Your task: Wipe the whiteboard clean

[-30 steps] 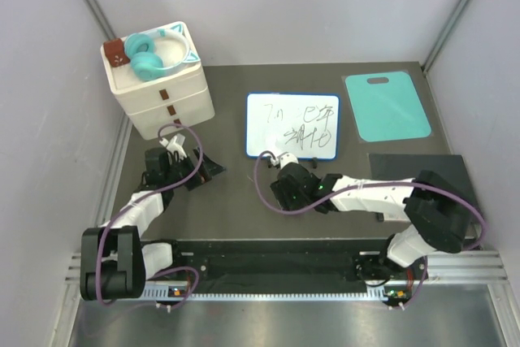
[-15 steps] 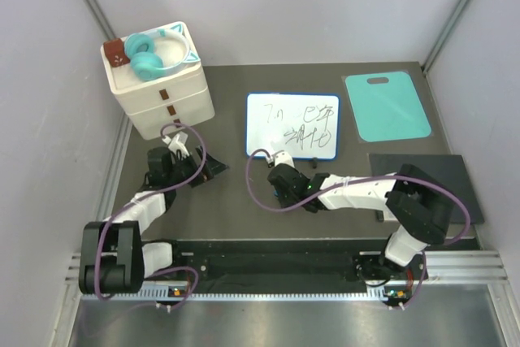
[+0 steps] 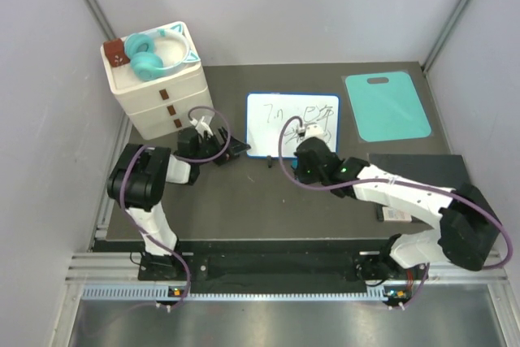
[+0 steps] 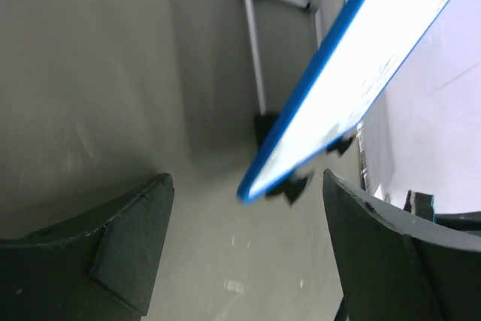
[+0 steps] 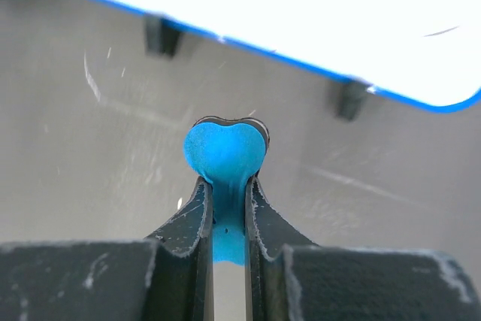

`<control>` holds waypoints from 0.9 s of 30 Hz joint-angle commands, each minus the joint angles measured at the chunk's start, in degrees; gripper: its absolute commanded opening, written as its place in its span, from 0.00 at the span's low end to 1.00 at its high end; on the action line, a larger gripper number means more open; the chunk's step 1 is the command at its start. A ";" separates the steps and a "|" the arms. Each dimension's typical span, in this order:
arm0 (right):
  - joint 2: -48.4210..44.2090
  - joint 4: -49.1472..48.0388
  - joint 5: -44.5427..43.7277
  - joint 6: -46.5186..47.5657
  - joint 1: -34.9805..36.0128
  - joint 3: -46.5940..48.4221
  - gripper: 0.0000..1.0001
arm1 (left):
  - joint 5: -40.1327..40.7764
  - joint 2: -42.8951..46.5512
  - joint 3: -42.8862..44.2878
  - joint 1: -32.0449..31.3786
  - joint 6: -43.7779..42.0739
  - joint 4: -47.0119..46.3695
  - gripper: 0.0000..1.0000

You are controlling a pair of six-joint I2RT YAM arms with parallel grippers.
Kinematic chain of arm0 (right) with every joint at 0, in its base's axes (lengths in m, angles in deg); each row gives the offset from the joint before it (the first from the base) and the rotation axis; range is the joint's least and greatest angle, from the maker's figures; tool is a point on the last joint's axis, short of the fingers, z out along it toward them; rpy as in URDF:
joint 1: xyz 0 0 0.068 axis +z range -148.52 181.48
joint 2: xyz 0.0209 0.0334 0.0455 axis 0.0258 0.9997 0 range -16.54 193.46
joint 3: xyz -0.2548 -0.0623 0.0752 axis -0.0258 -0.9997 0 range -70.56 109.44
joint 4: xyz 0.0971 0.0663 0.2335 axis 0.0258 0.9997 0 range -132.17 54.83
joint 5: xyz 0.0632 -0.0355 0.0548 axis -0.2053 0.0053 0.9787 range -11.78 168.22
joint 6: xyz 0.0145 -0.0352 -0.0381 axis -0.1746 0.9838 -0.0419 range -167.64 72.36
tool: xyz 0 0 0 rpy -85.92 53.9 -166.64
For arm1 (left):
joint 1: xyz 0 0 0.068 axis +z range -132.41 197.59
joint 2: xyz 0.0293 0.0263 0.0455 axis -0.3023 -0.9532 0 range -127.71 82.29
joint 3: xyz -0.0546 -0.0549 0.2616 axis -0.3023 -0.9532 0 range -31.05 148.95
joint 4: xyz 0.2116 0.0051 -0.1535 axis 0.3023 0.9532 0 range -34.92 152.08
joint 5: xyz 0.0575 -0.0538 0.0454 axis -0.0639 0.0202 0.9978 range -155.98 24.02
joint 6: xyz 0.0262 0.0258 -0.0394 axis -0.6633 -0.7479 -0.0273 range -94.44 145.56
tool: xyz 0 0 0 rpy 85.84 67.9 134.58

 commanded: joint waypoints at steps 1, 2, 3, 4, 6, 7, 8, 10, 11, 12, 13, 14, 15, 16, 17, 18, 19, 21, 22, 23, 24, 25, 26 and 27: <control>-3.80 -1.48 5.36 1.29 -4.92 2.05 0.00 | -1.60 -7.18 4.47 -0.78 5.86 -16.21 0.84; -3.45 -1.13 5.63 1.64 -5.45 2.49 0.00 | -1.60 -8.24 5.26 -0.87 6.21 -17.62 0.83; -3.19 -0.86 6.32 2.17 -5.72 3.36 0.00 | -1.16 -9.99 6.23 -0.96 6.30 -18.41 0.82; -2.92 -0.60 6.94 2.43 -6.59 3.72 0.00 | -0.55 -10.70 6.84 -1.13 6.30 -19.20 0.81; -2.31 -0.68 8.61 2.87 -7.30 4.51 0.00 | -1.33 -13.42 9.90 -1.92 6.82 -20.35 0.80; -2.13 -0.86 8.70 3.05 -7.56 4.60 0.00 | -2.03 -14.48 11.06 -2.27 7.44 -21.31 0.79; -1.96 -1.38 8.79 3.05 -8.26 4.60 0.00 | -2.47 -15.27 12.03 -2.97 7.97 -22.10 0.75; -1.52 -1.65 9.67 3.23 -9.49 4.60 0.00 | -2.22 -16.51 13.61 -4.20 8.76 -23.87 0.70; -1.25 -1.82 10.37 3.14 -10.89 4.86 0.00 | -1.95 -16.51 13.88 -4.56 8.59 -24.13 0.67; -0.90 -1.74 12.03 3.23 -11.51 4.95 0.00 | -1.86 -16.69 14.40 -5.00 8.41 -24.31 0.66; -0.99 -1.91 12.22 3.23 -11.87 5.04 0.00 | -2.21 -16.95 14.76 -5.78 8.41 -24.48 0.63; -0.99 -2.00 11.96 3.14 -12.31 5.04 0.00 | -2.74 -17.39 15.28 -6.14 8.50 -24.57 0.59; -1.25 -2.09 11.26 3.40 -12.57 5.04 0.00 | -3.18 -18.35 16.16 -6.40 8.76 -24.66 0.51; -1.25 -2.18 10.99 3.40 -12.66 5.13 0.00 | -3.70 -18.71 16.34 -6.84 9.02 -25.18 0.45; -1.34 -2.09 10.73 3.66 -12.92 5.22 0.00 | -3.71 -19.32 16.17 -6.93 9.46 -25.54 0.40; -1.34 -2.09 10.47 3.84 -13.19 5.30 0.00 | -3.62 -19.50 15.38 -7.02 9.81 -26.06 0.26; -1.34 -2.00 10.03 4.02 -13.36 5.39 0.00 | -3.45 -19.76 14.77 -6.93 10.08 -27.55 0.20; -1.60 -2.00 7.83 4.28 -13.28 5.39 0.00 | -3.88 -20.64 12.75 -6.93 11.22 -29.31 0.02; -1.69 -2.26 7.04 4.54 -13.28 5.04 0.00 | -3.88 -20.64 11.61 -6.93 11.57 -31.93 0.00; -1.78 -2.53 5.21 4.54 -13.28 4.87 0.00 | -2.84 -20.12 8.46 -6.93 11.92 -33.70 0.00; -2.04 -2.79 3.97 4.63 -13.37 4.69 0.00 | -2.05 -19.77 6.87 -6.93 11.49 -34.76 0.00; -2.30 -3.14 2.91 4.89 -13.37 4.34 0.00 | -1.69 -19.42 5.72 -7.02 10.88 -34.94 0.00; -2.39 -3.67 1.16 5.07 -13.54 4.08 0.00 | -1.25 -18.89 4.14 -6.93 9.48 -34.68 0.00; -2.39 -4.37 0.62 5.16 -14.24 3.73 0.00 | -1.33 -18.89 3.60 -6.93 8.68 -34.42 0.00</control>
